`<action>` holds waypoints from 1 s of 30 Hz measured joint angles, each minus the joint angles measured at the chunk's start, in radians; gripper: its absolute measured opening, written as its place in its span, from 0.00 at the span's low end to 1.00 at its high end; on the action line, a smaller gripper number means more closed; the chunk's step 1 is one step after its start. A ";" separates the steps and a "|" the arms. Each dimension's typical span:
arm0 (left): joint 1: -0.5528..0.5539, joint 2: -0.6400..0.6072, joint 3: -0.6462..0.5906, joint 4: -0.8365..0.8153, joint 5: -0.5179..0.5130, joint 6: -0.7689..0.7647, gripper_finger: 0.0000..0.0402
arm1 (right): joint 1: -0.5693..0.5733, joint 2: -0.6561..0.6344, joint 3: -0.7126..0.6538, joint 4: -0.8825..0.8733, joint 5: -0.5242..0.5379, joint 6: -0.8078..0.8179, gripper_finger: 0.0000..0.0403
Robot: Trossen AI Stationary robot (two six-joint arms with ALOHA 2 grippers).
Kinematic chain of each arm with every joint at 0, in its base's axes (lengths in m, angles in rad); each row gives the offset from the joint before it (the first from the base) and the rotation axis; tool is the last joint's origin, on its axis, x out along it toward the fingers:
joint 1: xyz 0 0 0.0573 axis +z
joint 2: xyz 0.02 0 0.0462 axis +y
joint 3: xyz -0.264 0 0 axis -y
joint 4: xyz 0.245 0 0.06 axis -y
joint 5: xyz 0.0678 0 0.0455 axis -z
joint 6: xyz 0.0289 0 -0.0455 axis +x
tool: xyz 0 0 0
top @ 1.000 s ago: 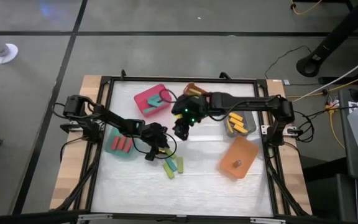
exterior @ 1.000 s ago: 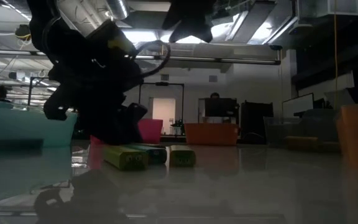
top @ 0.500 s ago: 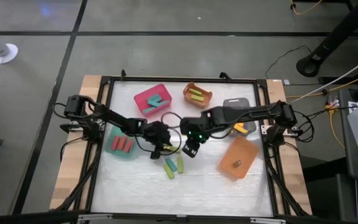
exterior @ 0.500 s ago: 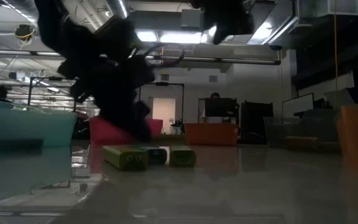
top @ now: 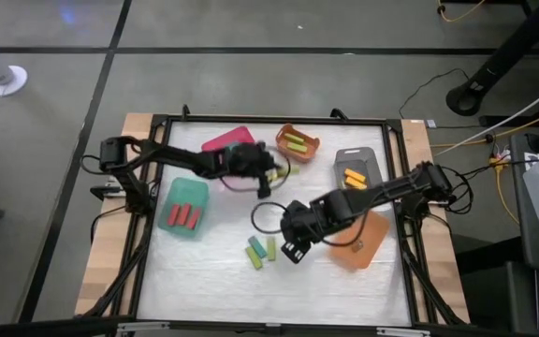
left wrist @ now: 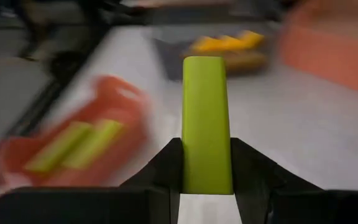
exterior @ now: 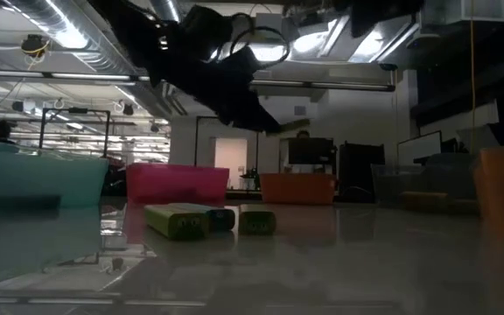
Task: Sort blocks
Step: Put the green block into the orange bin
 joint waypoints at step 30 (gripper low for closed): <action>0.231 0.264 0.249 0.044 0.042 -0.139 0.48 | 0.092 0.000 0.000 0.019 0.162 0.325 0.40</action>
